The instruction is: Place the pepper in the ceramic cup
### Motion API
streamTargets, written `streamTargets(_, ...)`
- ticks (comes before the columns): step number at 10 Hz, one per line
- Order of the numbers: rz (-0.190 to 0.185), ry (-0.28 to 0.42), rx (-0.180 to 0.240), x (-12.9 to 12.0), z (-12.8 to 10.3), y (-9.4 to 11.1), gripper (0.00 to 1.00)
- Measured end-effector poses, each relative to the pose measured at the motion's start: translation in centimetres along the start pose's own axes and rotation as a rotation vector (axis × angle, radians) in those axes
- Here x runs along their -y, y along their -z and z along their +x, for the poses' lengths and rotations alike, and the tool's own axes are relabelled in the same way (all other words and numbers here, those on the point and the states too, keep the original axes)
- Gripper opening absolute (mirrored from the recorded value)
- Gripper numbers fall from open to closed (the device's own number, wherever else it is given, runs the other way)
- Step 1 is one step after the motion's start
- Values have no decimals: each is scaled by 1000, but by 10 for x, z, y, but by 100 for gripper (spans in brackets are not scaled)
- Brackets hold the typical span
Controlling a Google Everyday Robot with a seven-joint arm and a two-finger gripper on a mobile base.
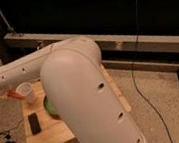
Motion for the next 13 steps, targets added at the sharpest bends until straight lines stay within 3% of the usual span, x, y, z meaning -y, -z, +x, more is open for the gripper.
streamTargets(6, 75, -38, 28, 26, -31, -28, 0)
streamTargets(13, 149, 1, 14, 53, -31, -34, 0)
